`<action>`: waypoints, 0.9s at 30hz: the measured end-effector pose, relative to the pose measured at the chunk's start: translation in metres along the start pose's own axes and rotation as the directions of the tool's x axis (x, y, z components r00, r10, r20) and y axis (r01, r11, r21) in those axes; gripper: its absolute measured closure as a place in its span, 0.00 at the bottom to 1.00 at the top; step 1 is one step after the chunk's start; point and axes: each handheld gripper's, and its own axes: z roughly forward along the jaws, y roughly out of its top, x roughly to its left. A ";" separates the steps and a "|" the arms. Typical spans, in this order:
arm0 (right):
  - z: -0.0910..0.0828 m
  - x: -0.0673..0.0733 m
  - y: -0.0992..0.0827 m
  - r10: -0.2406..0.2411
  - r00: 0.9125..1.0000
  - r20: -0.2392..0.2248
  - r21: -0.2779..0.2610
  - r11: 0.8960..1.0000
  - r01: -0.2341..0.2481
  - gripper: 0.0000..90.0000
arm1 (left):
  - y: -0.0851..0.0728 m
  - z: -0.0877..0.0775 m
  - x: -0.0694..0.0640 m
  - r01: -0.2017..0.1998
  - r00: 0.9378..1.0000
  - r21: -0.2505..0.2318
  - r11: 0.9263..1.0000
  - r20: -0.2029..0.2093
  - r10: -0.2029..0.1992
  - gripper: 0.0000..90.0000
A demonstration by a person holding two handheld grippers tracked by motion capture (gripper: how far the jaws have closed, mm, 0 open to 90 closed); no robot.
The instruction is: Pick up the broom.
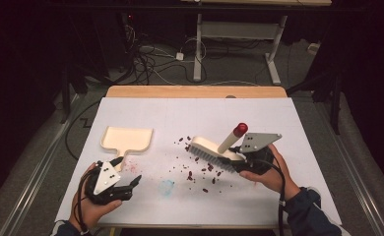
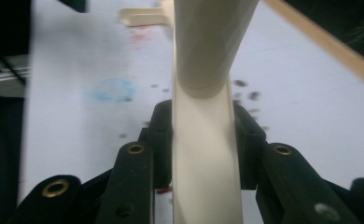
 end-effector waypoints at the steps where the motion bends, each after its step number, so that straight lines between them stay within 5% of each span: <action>1: 0.000 0.000 0.000 0.000 1.000 0.000 0.000 1.000 0.000 0.75 | -0.006 -0.002 0.002 0.017 1.000 0.004 1.000 -0.016 -0.017 0.23; 4: 0.009 -0.021 0.006 -0.021 0.995 0.094 0.023 1.000 0.019 0.75 | -0.019 -0.005 0.003 0.034 0.999 0.047 0.998 -0.039 -0.032 0.23; 10: 0.037 -0.047 0.017 -0.056 0.987 0.150 0.071 0.996 0.045 0.75 | -0.023 -0.004 0.002 0.037 0.999 0.061 0.997 -0.027 -0.035 0.23; 16: 0.074 -0.069 0.019 -0.062 0.983 0.174 0.107 0.993 0.043 0.75 | -0.026 0.000 0.002 0.035 0.999 0.075 0.997 -0.017 -0.034 0.23; 27: 0.128 -0.079 0.032 -0.146 0.976 0.163 0.169 0.979 0.118 0.75 | -0.028 0.008 0.004 0.028 0.999 0.094 0.995 0.018 -0.030 0.23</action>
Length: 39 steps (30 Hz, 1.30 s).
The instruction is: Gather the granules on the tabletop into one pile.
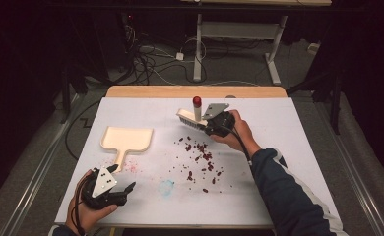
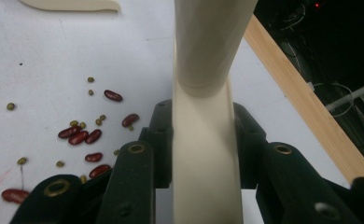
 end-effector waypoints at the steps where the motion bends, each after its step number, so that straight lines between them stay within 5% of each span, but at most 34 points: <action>1: 0.009 0.005 0.005 -0.058 0.998 0.004 0.019 0.998 0.058 0.75 | 0.000 0.000 0.000 0.003 1.000 -0.006 1.000 0.000 -0.003 0.23; 11: 0.025 0.037 0.012 -0.148 0.986 -0.072 0.022 0.989 0.149 0.75 | 0.000 -0.001 -0.001 -0.008 1.000 -0.008 1.000 0.017 0.008 0.23; 19: 0.007 0.050 -0.009 -0.208 0.966 -0.154 -0.062 0.978 0.201 0.74 | 0.001 0.000 -0.005 -0.039 0.999 0.008 0.999 0.030 0.039 0.23; 28: -0.025 0.063 -0.025 -0.274 0.927 -0.255 -0.124 0.960 0.250 0.74 | -0.001 -0.002 -0.007 -0.030 0.999 0.015 0.999 0.029 0.030 0.23; 32: -0.033 0.069 -0.030 -0.268 0.925 -0.269 -0.126 0.962 0.243 0.74 | -0.001 -0.002 -0.009 -0.036 0.999 0.017 0.999 0.034 0.036 0.23; 35: -0.043 0.072 -0.036 -0.294 0.914 -0.281 -0.145 0.954 0.263 0.74 | 0.000 -0.002 -0.010 -0.041 0.998 0.022 0.999 0.038 0.040 0.23; 39: -0.051 0.075 -0.045 -0.281 0.914 -0.292 -0.157 0.957 0.244 0.74 | 0.000 -0.001 -0.010 -0.043 0.998 0.023 0.999 0.044 0.042 0.23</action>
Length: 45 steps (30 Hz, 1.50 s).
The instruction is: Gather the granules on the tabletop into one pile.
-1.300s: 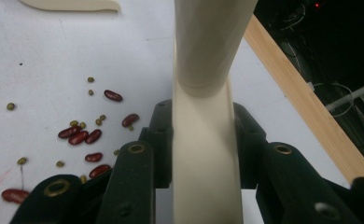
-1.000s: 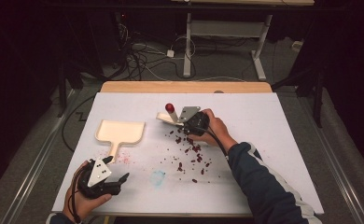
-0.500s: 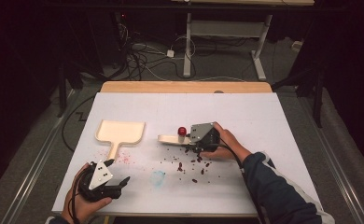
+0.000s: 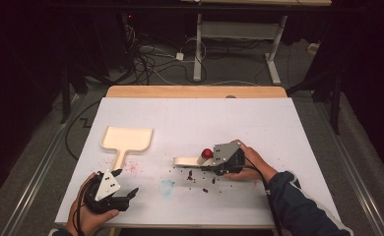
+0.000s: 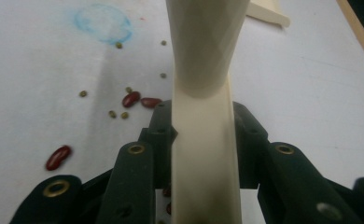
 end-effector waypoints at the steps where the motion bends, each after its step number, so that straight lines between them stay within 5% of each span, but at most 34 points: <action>1: 0.000 0.000 0.000 0.000 1.000 0.000 0.000 1.000 0.000 0.74 | 0.000 0.000 0.000 0.000 1.000 -0.001 1.000 0.002 0.000 0.23; 8: -0.012 0.010 -0.005 -0.005 1.000 0.012 -0.006 1.000 0.005 0.74 | 0.003 0.002 -0.002 -0.010 1.000 0.003 1.000 0.010 0.010 0.23; 12: -0.019 0.008 -0.007 0.019 0.998 0.068 -0.025 1.000 -0.018 0.75 | 0.004 0.003 -0.003 -0.014 1.000 0.005 1.000 0.013 0.014 0.23; 13: -0.023 0.005 -0.007 0.043 0.993 0.106 -0.037 0.999 -0.039 0.75 | 0.004 0.004 -0.003 -0.015 1.000 0.006 1.000 0.010 0.014 0.23; 17: -0.030 0.003 -0.006 0.076 0.988 0.138 -0.053 0.996 -0.069 0.75 | 0.004 0.003 -0.004 -0.016 1.000 0.006 1.000 0.003 0.016 0.23; 21: -0.043 0.004 0.004 0.163 0.968 0.193 -0.076 0.986 -0.150 0.75 | 0.004 0.000 -0.002 -0.004 1.000 -0.005 1.000 -0.011 0.004 0.23; 23: -0.051 0.004 0.015 0.243 0.948 0.207 -0.105 0.968 -0.226 0.75 | 0.004 -0.001 -0.001 -0.003 1.000 -0.008 1.000 -0.018 0.003 0.23; 25: -0.059 0.009 0.028 0.338 0.928 0.160 -0.157 0.936 -0.314 0.75 | 0.004 -0.001 -0.001 -0.001 1.000 -0.008 1.000 -0.020 0.000 0.23; 26: -0.059 0.009 0.028 0.338 0.928 0.160 -0.157 0.936 -0.314 0.75 | 0.004 -0.001 -0.001 0.000 1.000 -0.008 1.000 -0.020 0.000 0.23; 29: -0.054 0.023 0.043 0.427 0.901 0.082 -0.178 0.895 -0.408 0.75 | 0.004 0.000 -0.001 -0.001 1.000 -0.003 1.000 -0.020 0.001 0.23; 30: -0.043 0.033 0.051 0.464 0.885 0.027 -0.162 0.876 -0.455 0.75 | 0.004 0.000 -0.001 -0.003 1.000 -0.002 1.000 -0.019 0.003 0.23; 31: -0.043 0.033 0.051 0.464 0.885 0.027 -0.162 0.876 -0.455 0.75 | 0.004 0.000 -0.002 -0.005 1.000 0.000 1.000 -0.019 0.005 0.23; 33: -0.026 0.045 0.057 0.529 0.848 -0.035 -0.134 0.838 -0.528 0.75 | 0.003 -0.002 -0.001 -0.001 1.000 -0.005 1.000 -0.020 0.000 0.23; 34: -0.011 0.052 0.061 0.582 0.810 -0.079 -0.112 0.802 -0.587 0.75 | 0.003 -0.002 -0.001 0.001 1.000 -0.007 1.000 -0.022 -0.001 0.23; 37: 0.000 0.056 0.063 0.597 0.799 -0.069 -0.107 0.792 -0.601 0.75 | 0.002 -0.003 0.000 0.004 1.000 -0.007 1.000 -0.021 -0.005 0.23; 38: 0.004 0.058 0.064 0.614 0.786 -0.067 -0.102 0.780 -0.618 0.75 | 0.002 -0.002 0.000 0.007 1.000 -0.005 1.000 -0.018 -0.007 0.23; 40: 0.013 0.058 0.063 0.627 0.777 -0.063 -0.098 0.771 -0.630 0.75 | 0.002 -0.002 0.000 0.004 1.000 -0.004 1.000 -0.017 -0.004 0.23; 45: 0.021 0.051 0.053 0.668 0.743 0.025 -0.092 0.742 -0.664 0.75 | 0.002 -0.001 0.000 0.005 1.000 0.004 1.000 -0.010 -0.004 0.23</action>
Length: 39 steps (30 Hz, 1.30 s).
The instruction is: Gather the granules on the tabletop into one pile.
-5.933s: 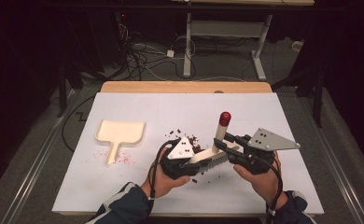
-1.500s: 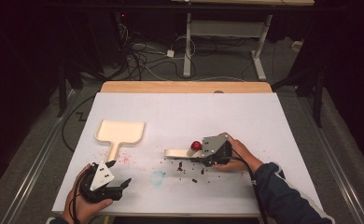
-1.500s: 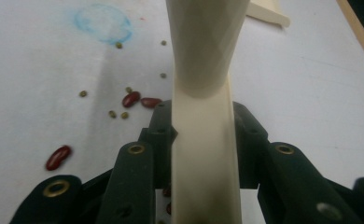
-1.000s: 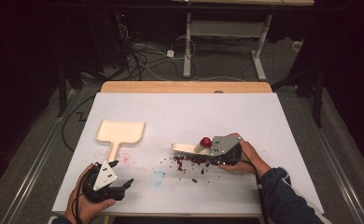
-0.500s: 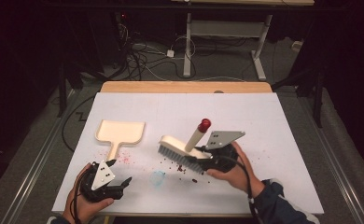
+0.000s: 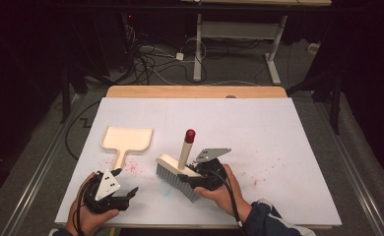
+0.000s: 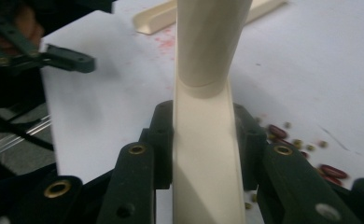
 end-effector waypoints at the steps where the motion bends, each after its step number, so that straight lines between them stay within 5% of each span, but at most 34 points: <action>1: 0.000 -0.004 -0.001 0.005 1.000 0.029 0.004 1.000 -0.005 0.75 | 0.000 0.000 -0.001 0.009 1.000 0.009 1.000 0.006 -0.009 0.23; 4: -0.003 -0.015 -0.005 0.055 0.997 0.046 0.005 0.998 -0.055 0.75 | 0.001 0.001 -0.002 -0.015 1.000 0.009 1.000 -0.002 0.015 0.23; 14: -0.033 -0.036 -0.011 0.085 0.992 0.097 -0.011 0.996 -0.084 0.75 | 0.003 0.003 -0.005 -0.038 0.999 0.023 0.999 0.005 0.038 0.23; 19: -0.049 -0.035 -0.006 0.010 1.000 0.005 -0.020 1.000 -0.010 0.75 | 0.004 0.004 -0.005 -0.041 0.999 0.022 0.999 0.009 0.041 0.23; 22: -0.064 -0.030 -0.004 -0.068 0.997 -0.046 -0.032 0.997 0.066 0.75 | 0.003 0.003 -0.005 -0.038 0.999 0.018 0.999 0.009 0.038 0.23; 24: -0.071 -0.027 -0.004 -0.126 0.989 -0.081 -0.024 0.992 0.124 0.75 | 0.003 0.003 -0.005 -0.038 0.999 0.018 0.999 0.009 0.038 0.23; 27: -0.084 -0.020 -0.010 -0.271 0.950 -0.156 -0.023 0.962 0.270 0.75 | 0.003 0.003 -0.005 -0.038 0.999 0.018 0.999 0.008 0.038 0.23; 30: -0.092 -0.016 -0.020 -0.345 0.915 -0.209 -0.017 0.937 0.349 0.75 | 0.003 0.002 -0.006 -0.039 0.999 0.018 0.999 0.005 0.039 0.23; 33: -0.097 -0.018 -0.032 -0.375 0.893 -0.248 -0.011 0.923 0.384 0.75 | 0.003 0.002 -0.005 -0.038 0.999 0.017 0.999 0.003 0.038 0.23; 37: -0.099 -0.032 -0.046 -0.397 0.869 -0.296 -0.004 0.910 0.414 0.75 | 0.003 0.003 -0.006 -0.034 0.999 0.018 0.999 0.012 0.034 0.23; 38: -0.098 -0.035 -0.047 -0.401 0.866 -0.299 -0.002 0.908 0.420 0.75 | 0.003 0.003 -0.006 -0.030 0.999 0.015 0.999 0.012 0.030 0.23; 39: -0.096 -0.041 -0.048 -0.394 0.873 -0.289 0.011 0.910 0.414 0.75 | 0.003 0.003 -0.005 -0.032 0.999 0.016 0.999 0.012 0.032 0.23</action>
